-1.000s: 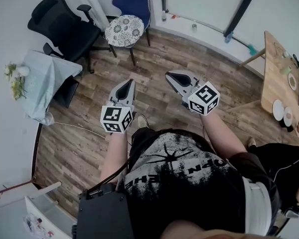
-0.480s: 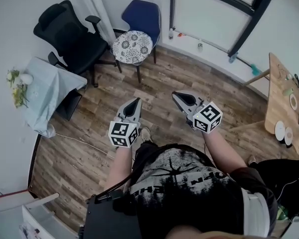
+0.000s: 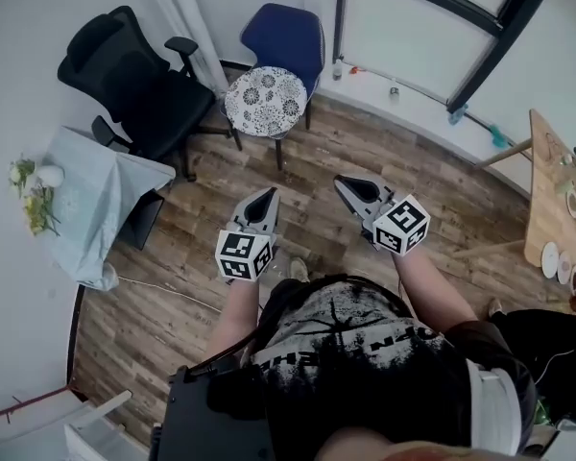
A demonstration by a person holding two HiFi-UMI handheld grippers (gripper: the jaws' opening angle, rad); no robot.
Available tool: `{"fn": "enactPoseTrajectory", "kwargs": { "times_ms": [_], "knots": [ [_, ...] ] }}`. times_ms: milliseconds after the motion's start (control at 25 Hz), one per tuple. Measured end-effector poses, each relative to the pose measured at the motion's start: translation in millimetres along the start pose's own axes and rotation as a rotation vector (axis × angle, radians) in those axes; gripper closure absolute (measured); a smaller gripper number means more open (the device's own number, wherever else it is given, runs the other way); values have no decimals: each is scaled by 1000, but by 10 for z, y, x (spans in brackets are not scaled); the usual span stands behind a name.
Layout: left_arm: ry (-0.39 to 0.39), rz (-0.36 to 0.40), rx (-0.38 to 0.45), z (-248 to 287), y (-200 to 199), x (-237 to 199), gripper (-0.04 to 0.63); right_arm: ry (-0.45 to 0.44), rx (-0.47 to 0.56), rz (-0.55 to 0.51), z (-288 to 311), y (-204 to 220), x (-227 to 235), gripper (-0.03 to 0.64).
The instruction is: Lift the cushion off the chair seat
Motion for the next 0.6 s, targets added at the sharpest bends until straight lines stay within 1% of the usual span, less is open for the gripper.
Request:
{"fn": "enactPoseTrajectory", "kwargs": {
  "times_ms": [240,440,600],
  "knots": [
    [64,2,-14,249,-67,-491,583,44,3,0,532,-27,159,600],
    [104,13,-24,410,-96,-799,583,73,-4,-12,865,-37,278,600],
    [121,16,-31,514,-115,-981,583,84,-7,-16,1068,-55,356,600]
  ]
}}
Point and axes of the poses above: the fingertips, and each gripper's own axes: z forward along the fingers, x to its right, y out of its underside, the point moved 7 cm from there along -z, backward along the fingers, and after that the axes turned 5 degrees about -y, right-handed, at the moved point
